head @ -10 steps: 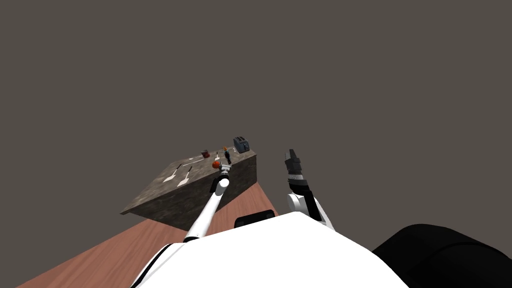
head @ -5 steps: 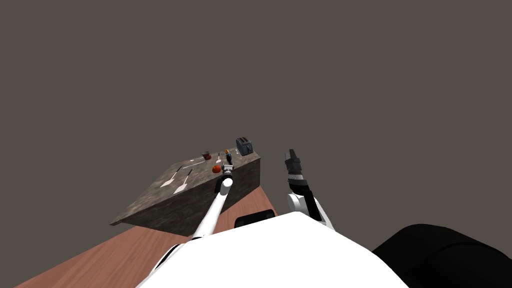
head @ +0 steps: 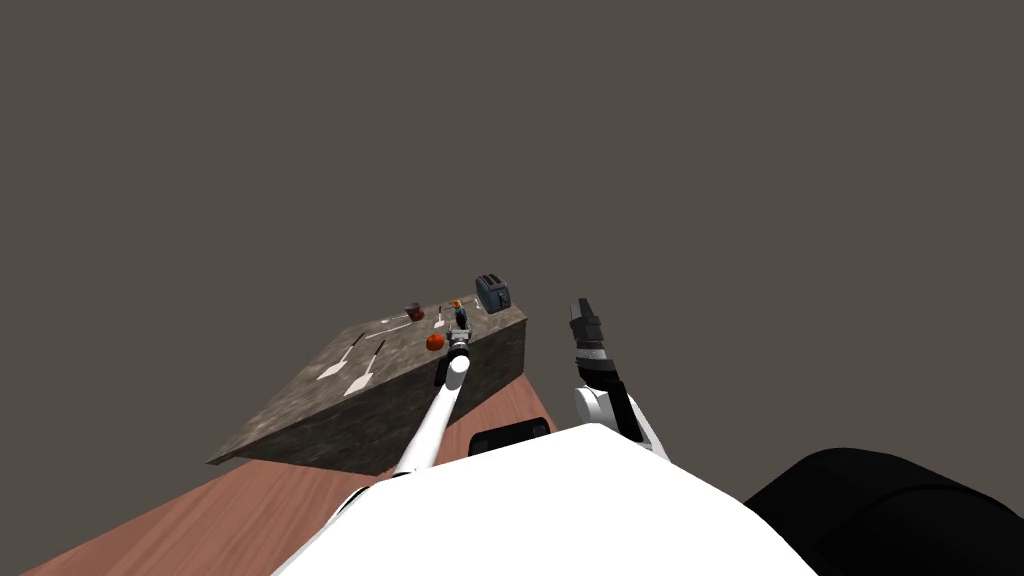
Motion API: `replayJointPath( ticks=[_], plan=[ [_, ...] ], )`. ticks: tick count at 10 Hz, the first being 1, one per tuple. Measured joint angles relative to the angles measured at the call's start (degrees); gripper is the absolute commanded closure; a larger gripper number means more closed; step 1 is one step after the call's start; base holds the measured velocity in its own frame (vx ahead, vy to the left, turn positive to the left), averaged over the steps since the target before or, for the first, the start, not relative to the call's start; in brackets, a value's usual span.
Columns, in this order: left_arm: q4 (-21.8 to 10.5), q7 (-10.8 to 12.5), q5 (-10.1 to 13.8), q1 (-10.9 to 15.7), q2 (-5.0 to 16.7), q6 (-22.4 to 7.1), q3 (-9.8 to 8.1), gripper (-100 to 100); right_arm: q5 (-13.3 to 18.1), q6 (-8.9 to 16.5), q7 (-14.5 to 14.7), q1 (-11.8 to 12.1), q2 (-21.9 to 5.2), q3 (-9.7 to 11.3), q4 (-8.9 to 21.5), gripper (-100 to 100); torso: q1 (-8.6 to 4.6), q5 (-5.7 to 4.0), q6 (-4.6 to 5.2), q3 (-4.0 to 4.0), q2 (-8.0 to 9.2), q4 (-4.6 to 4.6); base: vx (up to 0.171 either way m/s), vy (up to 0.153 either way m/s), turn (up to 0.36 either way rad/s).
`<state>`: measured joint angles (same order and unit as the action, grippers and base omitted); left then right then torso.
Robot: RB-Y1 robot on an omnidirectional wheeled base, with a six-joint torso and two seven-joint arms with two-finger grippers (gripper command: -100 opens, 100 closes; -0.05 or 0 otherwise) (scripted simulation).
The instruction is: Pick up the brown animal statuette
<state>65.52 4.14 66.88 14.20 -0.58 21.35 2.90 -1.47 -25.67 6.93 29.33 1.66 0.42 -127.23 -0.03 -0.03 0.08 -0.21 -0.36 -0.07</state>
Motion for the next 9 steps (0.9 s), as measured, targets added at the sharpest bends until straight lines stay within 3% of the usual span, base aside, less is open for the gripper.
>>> replayJointPath(
  ticks=[9],
  plan=[
    [-12.93,4.42,1.5,9.72,-0.69,6.64,3.3,-100,0.0,0.0,0.0,-0.01,0.0,0.0,0.0,0,0.07,0.01,0.01,0.09,0.15,0.04,-0.017,0.039,-0.018]
  ],
)
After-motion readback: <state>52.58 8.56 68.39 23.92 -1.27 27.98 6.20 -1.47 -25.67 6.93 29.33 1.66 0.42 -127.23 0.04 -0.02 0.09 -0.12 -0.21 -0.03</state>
